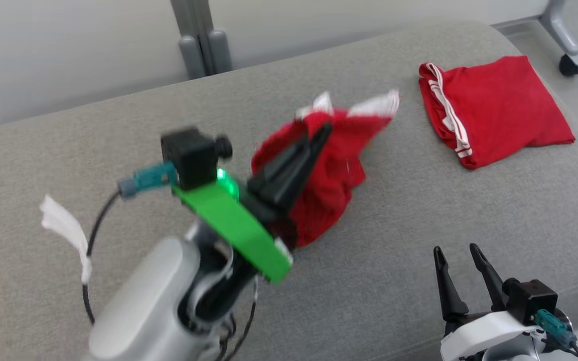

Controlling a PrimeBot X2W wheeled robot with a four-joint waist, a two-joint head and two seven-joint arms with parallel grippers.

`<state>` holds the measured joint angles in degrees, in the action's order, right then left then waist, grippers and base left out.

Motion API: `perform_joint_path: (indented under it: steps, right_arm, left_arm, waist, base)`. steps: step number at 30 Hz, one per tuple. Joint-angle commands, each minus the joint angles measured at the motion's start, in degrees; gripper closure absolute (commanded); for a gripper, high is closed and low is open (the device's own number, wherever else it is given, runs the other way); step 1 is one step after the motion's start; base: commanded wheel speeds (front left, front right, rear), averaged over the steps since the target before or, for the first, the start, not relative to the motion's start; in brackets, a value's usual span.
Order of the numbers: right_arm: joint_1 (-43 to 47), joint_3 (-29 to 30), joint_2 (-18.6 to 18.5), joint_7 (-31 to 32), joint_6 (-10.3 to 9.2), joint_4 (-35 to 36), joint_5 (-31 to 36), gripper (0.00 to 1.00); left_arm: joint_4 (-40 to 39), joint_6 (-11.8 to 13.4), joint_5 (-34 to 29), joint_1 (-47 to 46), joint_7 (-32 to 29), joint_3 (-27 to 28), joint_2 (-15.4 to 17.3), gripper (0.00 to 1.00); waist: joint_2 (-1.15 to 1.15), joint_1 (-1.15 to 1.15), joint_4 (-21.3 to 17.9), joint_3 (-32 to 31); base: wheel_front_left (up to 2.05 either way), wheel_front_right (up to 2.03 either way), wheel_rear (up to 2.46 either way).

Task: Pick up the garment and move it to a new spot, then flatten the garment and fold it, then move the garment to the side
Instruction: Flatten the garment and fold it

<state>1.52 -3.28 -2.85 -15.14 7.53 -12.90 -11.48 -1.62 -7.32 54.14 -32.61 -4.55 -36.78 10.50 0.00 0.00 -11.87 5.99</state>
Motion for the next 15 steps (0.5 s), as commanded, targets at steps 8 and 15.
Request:
perform_joint_path:
  steps: [8,15]
  right_arm:
    - [2.41,1.30,-0.08,0.02,-0.09,-1.57,0.08,0.00]
    - [4.18,2.43,-0.08,0.02,-0.09,-2.63,2.14,0.00]
  left_arm:
    - [0.15,-0.23,1.74,25.41,7.39,-5.80,11.44,1.00]
    - [10.91,-0.01,1.68,33.16,17.45,-1.99,12.83,1.00]
  waist:
    - [0.00,0.00,7.29,-2.74]
    - [0.00,0.00,11.28,-4.36]
  base:
    - [0.00,0.00,0.00]
    - [0.00,0.00,0.00]
